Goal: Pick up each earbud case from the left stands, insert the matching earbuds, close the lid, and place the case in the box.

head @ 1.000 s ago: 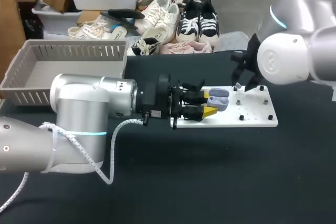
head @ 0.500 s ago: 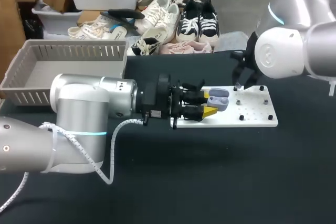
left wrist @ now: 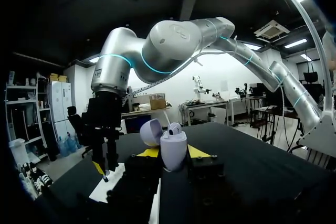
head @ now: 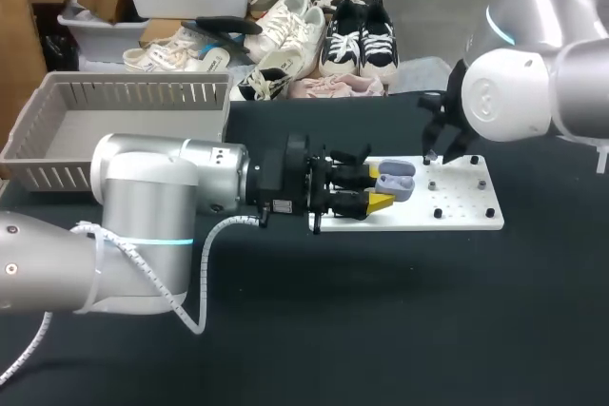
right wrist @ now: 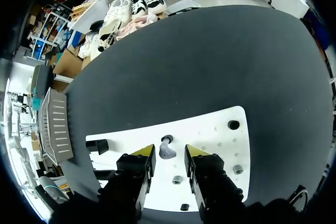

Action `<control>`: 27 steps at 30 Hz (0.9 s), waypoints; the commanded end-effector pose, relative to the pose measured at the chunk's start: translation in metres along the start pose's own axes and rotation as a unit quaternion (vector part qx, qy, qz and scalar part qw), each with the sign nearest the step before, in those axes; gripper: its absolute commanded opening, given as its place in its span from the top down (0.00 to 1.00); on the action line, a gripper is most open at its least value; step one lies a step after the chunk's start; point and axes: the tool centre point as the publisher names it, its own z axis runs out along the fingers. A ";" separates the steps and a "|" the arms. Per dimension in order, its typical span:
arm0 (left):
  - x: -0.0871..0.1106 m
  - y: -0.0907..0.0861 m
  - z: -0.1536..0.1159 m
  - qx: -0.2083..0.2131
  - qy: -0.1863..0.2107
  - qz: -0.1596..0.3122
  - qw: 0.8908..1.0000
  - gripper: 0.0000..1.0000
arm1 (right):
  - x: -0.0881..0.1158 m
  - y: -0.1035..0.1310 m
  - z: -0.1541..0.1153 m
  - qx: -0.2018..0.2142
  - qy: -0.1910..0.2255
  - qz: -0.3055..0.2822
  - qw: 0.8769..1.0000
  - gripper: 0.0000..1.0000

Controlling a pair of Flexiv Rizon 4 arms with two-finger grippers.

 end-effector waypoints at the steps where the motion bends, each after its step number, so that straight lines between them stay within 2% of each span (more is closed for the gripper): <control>1: 0.000 -0.001 0.001 -0.003 0.000 0.001 1.000 1.00 | -0.001 0.000 0.001 0.001 0.003 -0.001 1.000 0.67; 8: 0.000 -0.001 0.001 -0.003 0.000 0.001 1.000 1.00 | -0.001 0.001 0.002 0.001 0.007 -0.004 1.000 0.72; 10: 0.000 -0.001 0.001 -0.003 0.000 0.001 1.000 1.00 | -0.001 0.001 0.003 0.001 0.009 -0.006 1.000 0.78; 11: 0.000 -0.001 0.001 -0.003 0.000 0.001 1.000 1.00 | -0.001 0.001 0.003 0.001 0.010 -0.006 1.000 0.86; 14: 0.000 -0.001 0.001 -0.003 0.000 0.001 1.000 1.00 | -0.001 0.001 0.004 0.002 0.013 -0.008 1.000 1.00; 27: 0.000 -0.001 0.001 -0.003 0.000 0.001 1.000 1.00 | 0.001 -0.002 0.000 -0.002 0.016 -0.008 1.000 1.00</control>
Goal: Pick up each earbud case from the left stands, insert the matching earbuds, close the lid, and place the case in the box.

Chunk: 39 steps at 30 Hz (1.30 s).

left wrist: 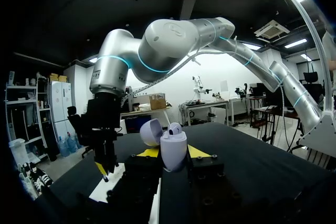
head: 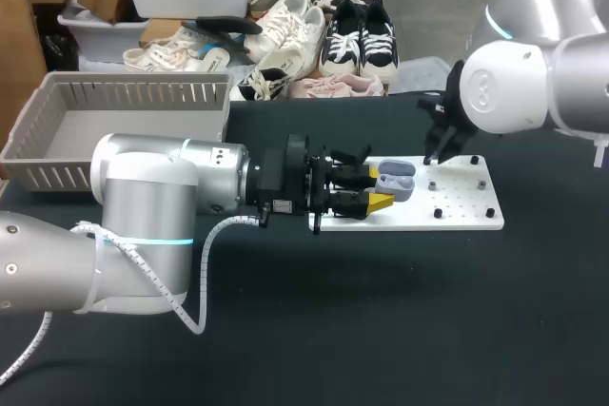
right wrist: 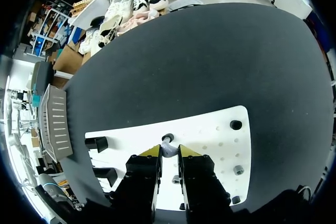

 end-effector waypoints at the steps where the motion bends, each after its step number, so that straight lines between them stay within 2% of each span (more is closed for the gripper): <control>1: 0.000 -0.001 0.001 -0.003 0.000 0.001 1.000 1.00 | 0.001 -0.002 -0.004 -0.002 0.000 0.000 1.000 1.00; 17: 0.000 -0.001 0.001 -0.003 0.000 0.001 1.000 1.00 | 0.016 -0.006 -0.048 -0.014 0.003 0.022 1.000 1.00; 23: 0.000 -0.001 0.001 -0.003 0.000 0.001 1.000 1.00 | 0.022 -0.010 -0.069 0.005 0.020 0.013 1.000 1.00; 30: 0.000 -0.001 0.001 -0.003 0.000 0.001 1.000 1.00 | 0.033 -0.006 -0.101 0.025 0.020 0.001 0.999 1.00; 39: 0.000 -0.001 0.001 -0.003 0.000 0.001 1.000 1.00 | 0.065 0.009 -0.150 0.062 0.016 -0.035 0.997 1.00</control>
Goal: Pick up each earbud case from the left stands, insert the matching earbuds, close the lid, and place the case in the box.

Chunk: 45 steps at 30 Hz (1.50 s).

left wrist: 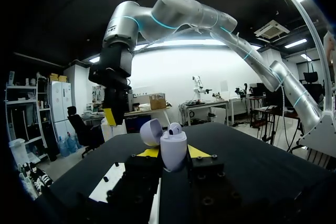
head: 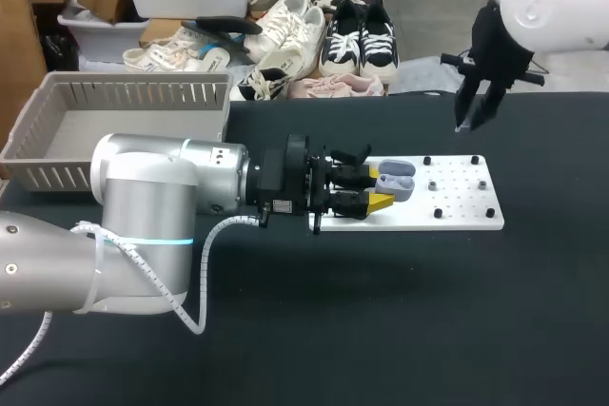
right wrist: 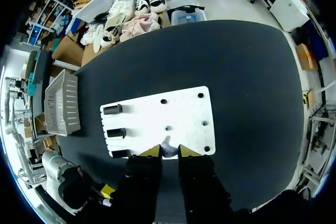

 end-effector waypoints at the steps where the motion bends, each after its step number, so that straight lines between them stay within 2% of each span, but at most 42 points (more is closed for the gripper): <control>1: 0.000 -0.001 0.001 -0.003 0.000 0.001 1.000 1.00 | 0.028 0.006 -0.029 0.011 -0.015 -0.009 1.000 1.00; 5: 0.000 -0.001 0.001 -0.003 0.000 0.001 1.000 1.00 | 0.052 0.019 -0.051 0.011 -0.020 -0.031 0.999 1.00; 9: 0.000 -0.001 0.001 -0.003 0.000 0.001 1.000 1.00 | 0.087 0.037 -0.066 0.022 -0.021 -0.068 0.997 1.00; 13: 0.000 -0.001 0.001 -0.003 0.000 0.001 1.000 1.00 | 0.112 0.051 -0.068 0.020 -0.003 -0.094 0.995 1.00; 18: 0.000 -0.001 0.001 -0.003 0.000 0.001 1.000 1.00 | 0.130 0.065 -0.059 0.021 0.015 -0.130 0.991 1.00; 22: 0.000 -0.001 0.001 -0.003 0.000 0.001 1.000 1.00 | 0.139 0.071 -0.050 0.030 0.021 -0.165 0.986 1.00; 43: 0.000 -0.001 0.001 -0.003 0.000 0.001 1.000 1.00 | 0.143 0.073 -0.049 0.031 0.012 -0.165 0.986 1.00; 45: 0.000 -0.001 0.001 -0.003 0.000 0.001 1.000 1.00 | 0.147 0.079 -0.050 0.013 0.011 -0.173 0.985 1.00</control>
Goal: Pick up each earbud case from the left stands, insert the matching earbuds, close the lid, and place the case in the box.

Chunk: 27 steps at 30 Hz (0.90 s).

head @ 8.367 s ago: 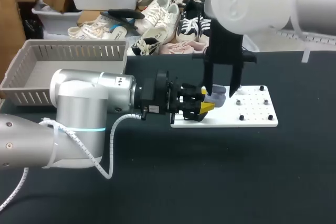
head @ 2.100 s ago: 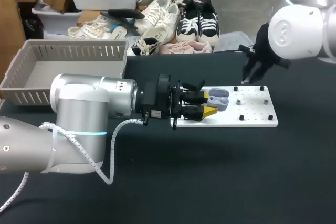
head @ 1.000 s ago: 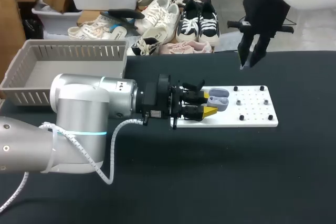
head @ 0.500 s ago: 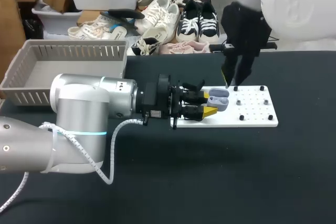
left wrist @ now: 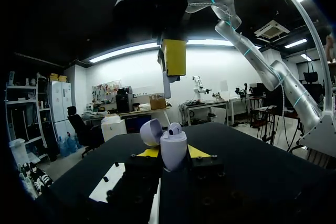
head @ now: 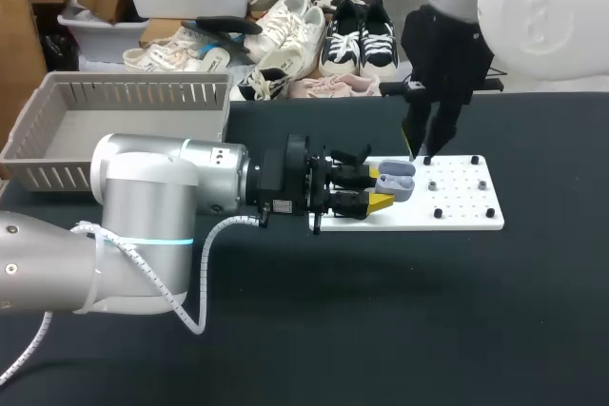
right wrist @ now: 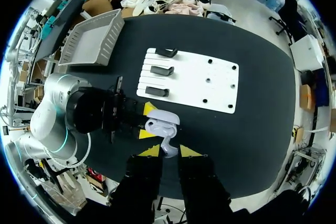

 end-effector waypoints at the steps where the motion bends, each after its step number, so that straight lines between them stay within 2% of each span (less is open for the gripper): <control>1: 0.000 -0.001 0.001 -0.003 0.000 0.001 1.000 1.00 | 0.008 0.009 -0.003 -0.017 -0.011 -0.013 1.000 1.00; 11: 0.000 -0.001 0.001 -0.003 0.000 0.001 1.000 1.00 | 0.020 0.033 0.000 -0.004 -0.011 -0.049 0.999 1.00; 16: 0.000 -0.001 0.001 -0.003 0.000 0.001 1.000 1.00 | 0.019 0.034 0.009 0.000 -0.007 -0.049 0.999 1.00; 27: 0.000 -0.001 0.001 -0.003 0.000 0.001 1.000 1.00 | 0.012 0.030 0.020 -0.001 -0.033 -0.022 0.999 1.00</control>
